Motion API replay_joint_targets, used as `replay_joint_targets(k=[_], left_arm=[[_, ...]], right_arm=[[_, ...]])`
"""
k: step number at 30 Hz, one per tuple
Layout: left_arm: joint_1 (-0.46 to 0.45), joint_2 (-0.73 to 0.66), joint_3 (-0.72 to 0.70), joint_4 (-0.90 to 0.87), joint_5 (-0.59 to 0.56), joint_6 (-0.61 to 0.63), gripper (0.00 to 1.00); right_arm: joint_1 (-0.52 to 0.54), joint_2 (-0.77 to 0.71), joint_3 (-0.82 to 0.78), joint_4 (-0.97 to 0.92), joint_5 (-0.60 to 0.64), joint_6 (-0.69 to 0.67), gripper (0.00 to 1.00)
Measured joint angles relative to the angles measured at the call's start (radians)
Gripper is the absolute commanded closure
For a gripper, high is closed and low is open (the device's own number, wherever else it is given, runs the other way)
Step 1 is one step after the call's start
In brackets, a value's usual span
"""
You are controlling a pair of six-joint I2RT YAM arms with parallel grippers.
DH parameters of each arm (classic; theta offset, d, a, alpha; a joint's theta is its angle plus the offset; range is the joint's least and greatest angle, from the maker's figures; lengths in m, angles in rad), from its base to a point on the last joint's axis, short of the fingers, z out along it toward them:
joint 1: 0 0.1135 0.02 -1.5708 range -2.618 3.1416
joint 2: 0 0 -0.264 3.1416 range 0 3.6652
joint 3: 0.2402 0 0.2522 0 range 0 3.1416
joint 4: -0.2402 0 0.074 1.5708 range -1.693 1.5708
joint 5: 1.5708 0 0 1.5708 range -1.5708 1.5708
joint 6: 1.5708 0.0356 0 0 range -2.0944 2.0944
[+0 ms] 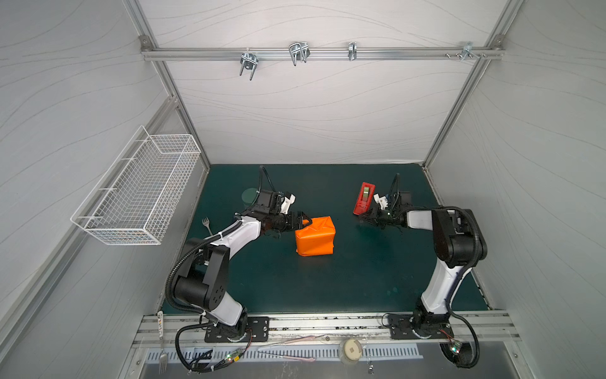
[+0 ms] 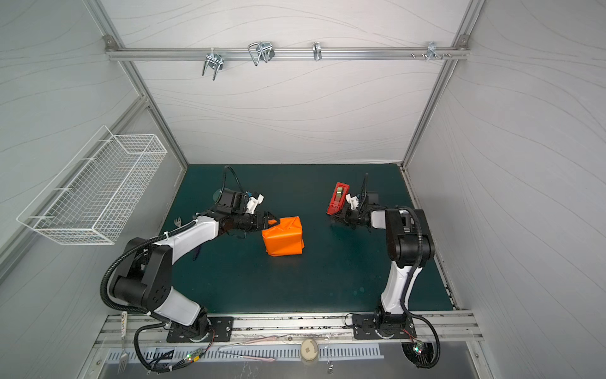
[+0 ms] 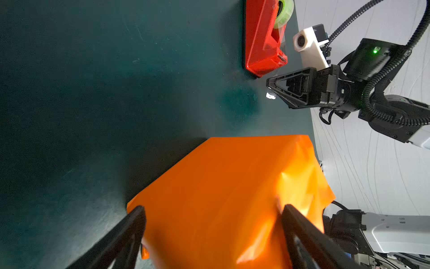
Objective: Wrap a gift box in wrapping paper
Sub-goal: Tear off the tape with the cutter.
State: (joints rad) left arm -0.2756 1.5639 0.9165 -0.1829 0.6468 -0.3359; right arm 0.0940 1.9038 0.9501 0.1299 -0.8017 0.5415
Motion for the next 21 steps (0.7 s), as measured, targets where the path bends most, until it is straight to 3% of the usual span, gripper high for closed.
replay_joint_targets(k=[21], left_arm=[[0.0, 0.0, 0.0, 0.001, 0.0, 0.0, 0.08]], right_arm=[[0.032, 0.019, 0.102, -0.161, 0.177, -0.089, 1.0]])
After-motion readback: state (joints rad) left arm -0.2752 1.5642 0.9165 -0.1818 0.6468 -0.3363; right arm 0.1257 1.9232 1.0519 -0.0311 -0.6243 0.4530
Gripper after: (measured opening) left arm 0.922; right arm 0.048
